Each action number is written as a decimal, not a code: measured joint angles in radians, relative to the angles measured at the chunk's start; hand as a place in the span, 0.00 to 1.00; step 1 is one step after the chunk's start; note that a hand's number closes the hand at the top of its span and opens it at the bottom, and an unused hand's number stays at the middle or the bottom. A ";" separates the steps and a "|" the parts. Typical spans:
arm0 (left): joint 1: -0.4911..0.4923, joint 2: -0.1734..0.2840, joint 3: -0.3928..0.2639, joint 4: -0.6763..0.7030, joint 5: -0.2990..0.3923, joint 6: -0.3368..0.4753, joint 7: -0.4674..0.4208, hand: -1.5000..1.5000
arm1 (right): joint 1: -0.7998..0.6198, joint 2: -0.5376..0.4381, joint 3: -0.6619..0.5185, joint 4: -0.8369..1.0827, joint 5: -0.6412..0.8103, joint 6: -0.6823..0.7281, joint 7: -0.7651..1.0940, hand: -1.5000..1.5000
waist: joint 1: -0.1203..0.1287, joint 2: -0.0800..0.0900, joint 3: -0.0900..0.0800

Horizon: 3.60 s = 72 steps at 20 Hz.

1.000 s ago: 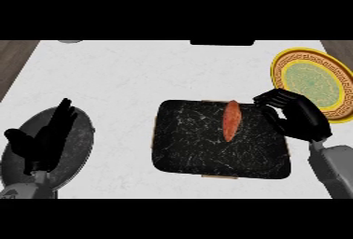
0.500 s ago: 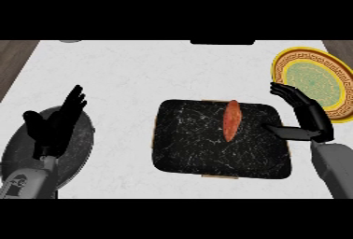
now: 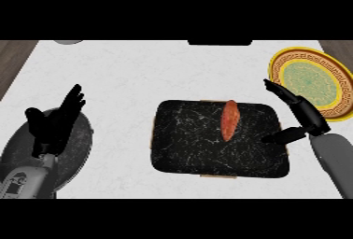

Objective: Pick the sweet potato from the tray and place it in the plate

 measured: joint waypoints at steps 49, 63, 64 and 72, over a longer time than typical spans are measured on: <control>0.001 -0.116 0.114 -0.040 -0.130 -0.090 0.057 0.50 | -0.189 0.203 0.088 0.040 0.716 0.139 0.404 1.00 | -0.005 -0.009 -0.007; 0.001 -0.140 0.120 -0.041 -0.151 -0.099 0.050 0.50 | -0.253 0.309 -0.042 0.089 0.748 0.009 0.563 1.00 | 0.004 -0.003 -0.006; -0.009 -0.141 0.118 -0.041 -0.151 -0.100 0.054 0.50 | -0.281 0.321 -0.070 0.107 0.744 -0.025 0.621 1.00 | 0.010 0.001 -0.004; -0.023 -0.141 0.117 -0.047 -0.158 -0.094 0.073 0.50 | -0.420 0.341 -0.123 0.135 0.863 -0.409 0.907 1.00 | 0.014 0.003 -0.001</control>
